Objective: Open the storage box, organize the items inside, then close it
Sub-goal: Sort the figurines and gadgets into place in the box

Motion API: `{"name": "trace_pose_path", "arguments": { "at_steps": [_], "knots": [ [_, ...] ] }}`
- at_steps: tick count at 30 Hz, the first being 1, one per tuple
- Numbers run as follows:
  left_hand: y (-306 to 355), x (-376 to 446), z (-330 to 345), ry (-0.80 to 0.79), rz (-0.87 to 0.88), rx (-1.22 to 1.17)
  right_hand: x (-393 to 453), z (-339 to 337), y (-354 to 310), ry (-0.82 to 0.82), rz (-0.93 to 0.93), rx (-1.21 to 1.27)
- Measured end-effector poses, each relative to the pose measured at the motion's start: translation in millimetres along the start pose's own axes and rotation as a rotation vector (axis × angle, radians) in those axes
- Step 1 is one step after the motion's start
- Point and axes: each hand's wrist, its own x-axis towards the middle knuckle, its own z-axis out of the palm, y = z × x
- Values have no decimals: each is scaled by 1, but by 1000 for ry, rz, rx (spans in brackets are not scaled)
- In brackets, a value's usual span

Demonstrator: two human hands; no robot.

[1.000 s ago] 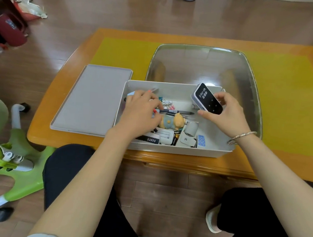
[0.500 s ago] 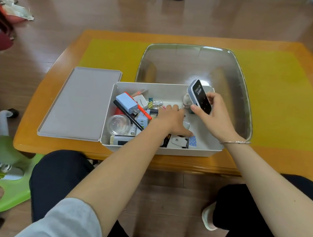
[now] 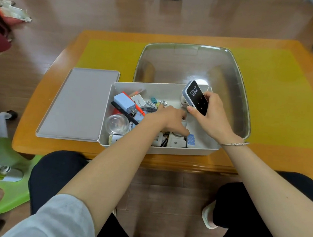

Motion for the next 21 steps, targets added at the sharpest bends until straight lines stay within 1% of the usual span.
{"name": "trace_pose_path", "arguments": {
  "at_steps": [5,6,9,10,12,14,16,18,21],
  "knots": [
    [-16,-30,-13,148,205,11,0,0,1,13,-4,21],
    [-22,-37,-15,141,210,12,0,0,2,16,-6,22],
    [-33,-57,-19,36,120,45,0,0,2,21,0,40],
    [-33,-61,-20,29,91,57,0,1,2,28,6,55],
    [-29,-65,-19,82,58,42,0,1,2,42,11,73],
    [-22,-62,-16,154,71,62,-1,1,2,49,7,82],
    [-14,-55,-11,187,115,120,0,1,3,60,10,102],
    [-4,-48,-4,174,149,143,0,1,3,72,16,115],
    [10,-37,6,101,149,190,0,2,4,72,20,117]
  ]
}}
